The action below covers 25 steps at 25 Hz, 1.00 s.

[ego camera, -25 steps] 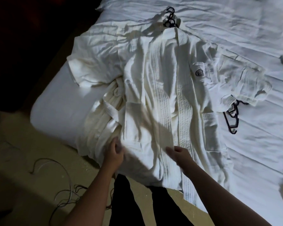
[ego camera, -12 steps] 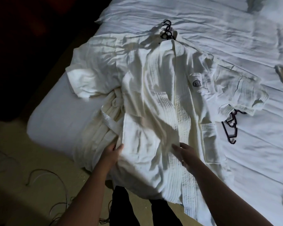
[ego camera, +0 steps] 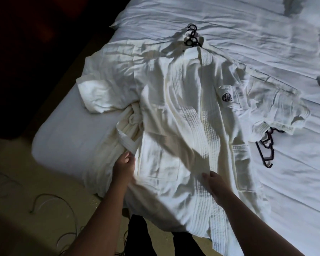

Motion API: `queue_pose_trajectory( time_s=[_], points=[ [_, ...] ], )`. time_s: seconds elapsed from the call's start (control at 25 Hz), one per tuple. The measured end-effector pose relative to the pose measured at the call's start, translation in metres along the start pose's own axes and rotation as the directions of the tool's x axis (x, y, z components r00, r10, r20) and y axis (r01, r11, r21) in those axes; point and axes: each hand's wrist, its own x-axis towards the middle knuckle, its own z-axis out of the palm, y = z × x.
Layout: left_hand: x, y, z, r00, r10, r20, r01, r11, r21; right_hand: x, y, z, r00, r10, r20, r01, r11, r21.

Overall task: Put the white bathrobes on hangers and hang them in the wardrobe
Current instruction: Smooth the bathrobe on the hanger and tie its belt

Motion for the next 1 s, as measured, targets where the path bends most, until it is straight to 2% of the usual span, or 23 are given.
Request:
queue_pose_trajectory(
  time_s=[0.04, 0.08, 0.12, 0.16, 0.2, 0.24, 0.32, 0.4, 0.44, 0.52, 0.6, 0.72, 0.8, 0.84, 0.92, 0.96, 1.0],
  points=[
    [0.012, 0.006, 0.0, 0.994, -0.088, 0.059, 0.096, 0.983, -0.157, 0.0, 0.0, 0.001, 1.0, -0.004, 0.002, 0.004, 1.0, -0.02],
    [0.024, 0.012, 0.0, 0.968, -0.186, 0.171, 0.237, 0.899, -0.369, -0.001, -0.001, 0.002, 1.0, -0.006, 0.004, 0.006, 0.999, -0.032],
    [0.033, 0.02, 0.0, 0.917, -0.27, 0.295, 0.392, 0.752, -0.53, -0.003, -0.002, 0.002, 1.0, -0.007, 0.006, 0.008, 0.999, -0.034],
    [0.042, 0.028, -0.001, 0.868, -0.33, 0.372, 0.495, 0.638, -0.589, -0.003, -0.001, 0.001, 1.0, -0.005, 0.009, 0.005, 0.999, -0.042],
    [0.048, 0.034, 0.0, 0.843, -0.356, 0.404, 0.537, 0.605, -0.588, -0.004, -0.002, 0.001, 1.0, -0.009, 0.017, 0.01, 0.999, -0.053],
    [0.054, 0.04, 0.001, 0.846, -0.371, 0.383, 0.532, 0.632, -0.564, -0.007, -0.003, 0.0, 1.0, -0.013, 0.026, 0.014, 0.998, -0.068],
    [0.063, 0.059, -0.012, 0.917, -0.321, 0.238, 0.399, 0.773, -0.494, -0.01, -0.004, -0.001, 0.999, -0.023, 0.035, 0.025, 0.997, -0.074],
    [0.077, 0.081, -0.047, 0.981, -0.183, 0.064, 0.189, 0.832, -0.522, -0.014, -0.003, -0.001, 0.999, -0.028, 0.034, 0.03, 0.997, -0.076],
    [0.084, 0.096, -0.071, 0.992, -0.124, -0.003, 0.1, 0.812, -0.574, -0.016, -0.003, -0.001, 0.999, -0.031, 0.024, 0.033, 0.997, -0.072],
    [0.098, 0.12, -0.125, 0.995, -0.012, -0.098, -0.063, 0.688, -0.723, -0.017, -0.003, -0.001, 0.999, -0.046, 0.016, 0.047, 0.996, -0.081],
    [0.112, 0.13, -0.171, 0.979, 0.039, -0.201, -0.184, 0.596, -0.781, -0.015, -0.001, 0.0, 0.998, -0.049, 0.031, 0.051, 0.995, -0.081],
    [0.141, 0.109, -0.229, 0.944, 0.012, -0.331, -0.305, 0.424, -0.853, -0.011, 0.004, 0.0, 0.999, -0.044, 0.019, 0.046, 0.995, -0.094],
    [0.161, 0.076, -0.254, 0.931, -0.082, -0.355, -0.299, 0.387, -0.872, -0.009, 0.006, -0.001, 0.999, -0.041, 0.008, 0.041, 0.994, -0.097],
    [0.171, 0.06, -0.26, 0.946, -0.128, -0.298, -0.225, 0.403, -0.887, -0.009, 0.007, -0.001, 0.999, -0.039, 0.01, 0.04, 0.995, -0.096],
    [0.18, 0.041, -0.244, 0.976, -0.142, -0.165, -0.032, 0.657, -0.753, -0.01, 0.005, 0.0, 0.999, -0.031, 0.02, 0.033, 0.995, -0.099],
    [0.175, 0.034, -0.216, 0.975, -0.152, -0.161, 0.038, 0.831, -0.555, -0.011, 0.004, 0.001, 0.999, -0.03, 0.025, 0.033, 0.995, -0.098],
    [0.16, 0.032, -0.18, 0.972, -0.118, -0.205, 0.034, 0.928, -0.371, -0.012, 0.001, 0.002, 0.999, -0.034, 0.033, 0.037, 0.995, -0.088]
  ],
)
